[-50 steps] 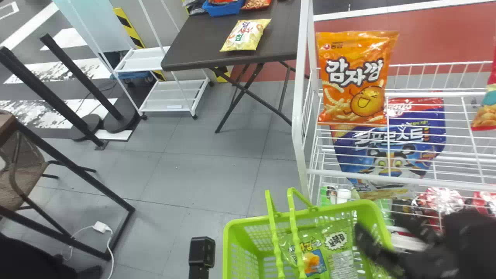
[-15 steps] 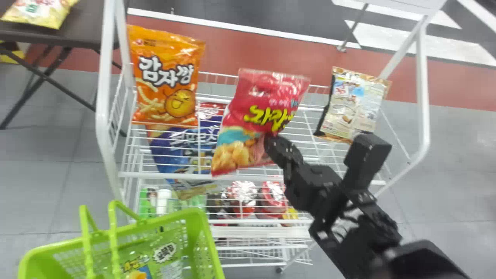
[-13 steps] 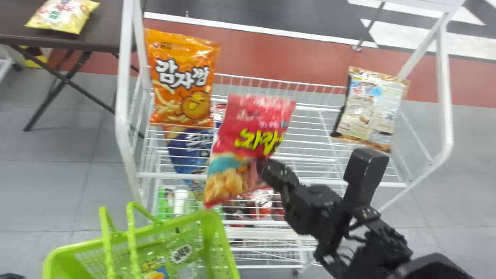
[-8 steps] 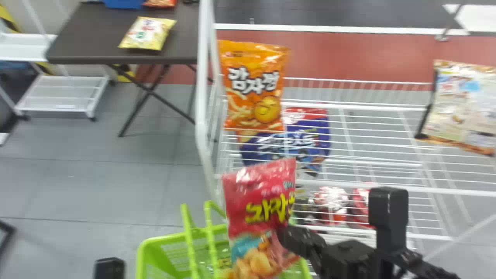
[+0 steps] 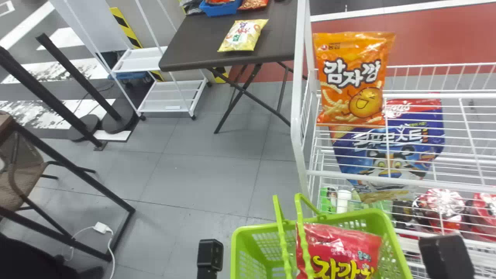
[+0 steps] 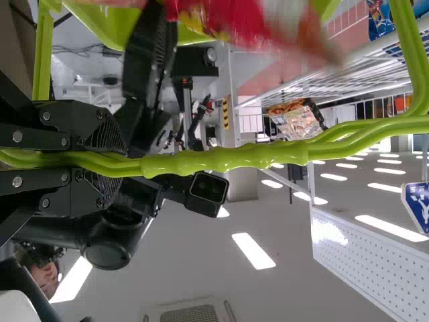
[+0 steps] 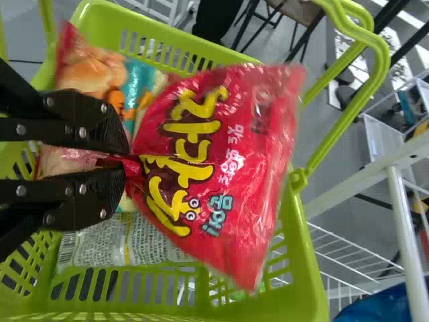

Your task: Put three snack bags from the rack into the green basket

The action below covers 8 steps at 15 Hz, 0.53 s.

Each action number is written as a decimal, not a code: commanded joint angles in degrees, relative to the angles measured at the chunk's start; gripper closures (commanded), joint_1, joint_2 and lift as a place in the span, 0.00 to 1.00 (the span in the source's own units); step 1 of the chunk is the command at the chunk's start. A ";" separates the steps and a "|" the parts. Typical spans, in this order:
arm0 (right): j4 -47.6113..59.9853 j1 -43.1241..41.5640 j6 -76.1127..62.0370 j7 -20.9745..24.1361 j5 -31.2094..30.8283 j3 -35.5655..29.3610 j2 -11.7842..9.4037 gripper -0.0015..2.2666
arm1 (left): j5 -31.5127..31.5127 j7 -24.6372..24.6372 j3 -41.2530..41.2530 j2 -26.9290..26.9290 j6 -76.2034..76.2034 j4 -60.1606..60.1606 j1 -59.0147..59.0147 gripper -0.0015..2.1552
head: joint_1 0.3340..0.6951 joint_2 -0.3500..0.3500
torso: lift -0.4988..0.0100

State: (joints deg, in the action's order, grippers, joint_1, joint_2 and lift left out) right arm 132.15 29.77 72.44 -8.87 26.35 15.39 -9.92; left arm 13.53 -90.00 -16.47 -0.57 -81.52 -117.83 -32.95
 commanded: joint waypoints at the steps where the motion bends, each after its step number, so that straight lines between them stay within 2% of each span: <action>1: 3.12 0.46 0.29 -0.98 3.53 -4.32 -0.10 0.01 | 0.09 -0.57 -0.06 -0.05 0.00 -0.21 -0.45 1.00 | 1.00 0.98 | 0.98; 3: 6.19 -0.33 -2.17 -0.80 4.32 -11.44 0.34 0.02 | 0.35 -0.57 -0.06 -0.05 0.00 -0.65 -0.89 1.00 | 1.00 0.94 | 0.98; 4: 6.28 -2.09 -2.87 -0.01 4.23 -15.92 0.87 0.02 | 0.44 -0.57 -0.15 -0.05 0.00 -1.18 -1.51 1.00 | 1.00 0.88 | 0.98; 5: 6.19 -4.63 -2.70 0.52 3.62 -19.53 1.48 0.02 | 0.44 -0.57 -0.32 -0.05 0.00 -1.53 -1.86 1.00 | 1.00 0.79 | 0.98; 6: 5.22 -6.74 -2.87 1.57 1.42 -22.78 1.84 0.02 | 0.44 -0.57 -0.32 -0.05 0.18 -1.61 -1.95 1.00 | 1.00 0.59 | 0.98; 8: 1.97 -10.44 -4.28 2.28 -0.69 -28.58 2.10 0.02 | 0.44 -0.57 -0.41 -0.05 0.18 -1.70 -1.95 1.00 | 1.00 0.38 | 0.98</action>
State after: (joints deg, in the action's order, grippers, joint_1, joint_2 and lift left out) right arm 136.25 21.92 69.31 -6.68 26.99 -8.96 -8.07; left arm 13.98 -90.00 -16.84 -0.62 -81.37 -119.45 -34.86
